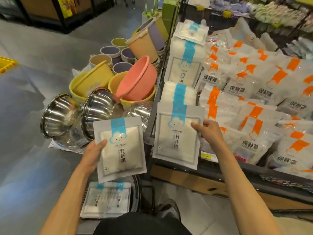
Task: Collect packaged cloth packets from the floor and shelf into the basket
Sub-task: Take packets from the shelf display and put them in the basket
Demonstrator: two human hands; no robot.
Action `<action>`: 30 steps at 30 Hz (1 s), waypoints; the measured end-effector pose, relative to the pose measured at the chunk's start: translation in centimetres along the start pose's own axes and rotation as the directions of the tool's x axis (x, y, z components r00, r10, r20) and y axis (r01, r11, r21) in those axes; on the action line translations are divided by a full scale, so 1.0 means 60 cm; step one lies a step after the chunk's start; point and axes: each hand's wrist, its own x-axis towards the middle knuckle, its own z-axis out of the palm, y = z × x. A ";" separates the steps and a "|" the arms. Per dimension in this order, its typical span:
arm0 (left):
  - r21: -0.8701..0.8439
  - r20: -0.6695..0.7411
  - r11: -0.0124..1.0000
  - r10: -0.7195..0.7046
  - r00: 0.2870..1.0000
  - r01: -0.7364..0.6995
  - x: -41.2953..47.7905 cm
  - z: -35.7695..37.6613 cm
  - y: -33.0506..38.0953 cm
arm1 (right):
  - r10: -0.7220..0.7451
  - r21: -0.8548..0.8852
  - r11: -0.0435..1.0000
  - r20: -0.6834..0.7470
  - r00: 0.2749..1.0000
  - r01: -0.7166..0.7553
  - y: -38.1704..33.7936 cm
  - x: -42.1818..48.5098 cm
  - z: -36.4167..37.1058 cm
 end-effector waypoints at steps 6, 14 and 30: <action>-0.015 0.000 1.000 -0.003 1.000 0.003 0.023 0.036 0.018 | -0.027 0.043 0.999 -0.122 0.992 0.033 -0.009 0.077 0.010; -0.058 -0.010 0.998 0.006 1.000 -0.007 0.063 0.074 0.047 | 0.066 0.034 0.998 -0.131 0.989 -0.062 0.027 0.168 0.050; -0.054 0.027 0.998 -0.010 1.000 0.011 0.076 0.131 0.034 | 0.119 -0.068 0.988 -0.226 0.967 -0.137 0.106 0.219 0.121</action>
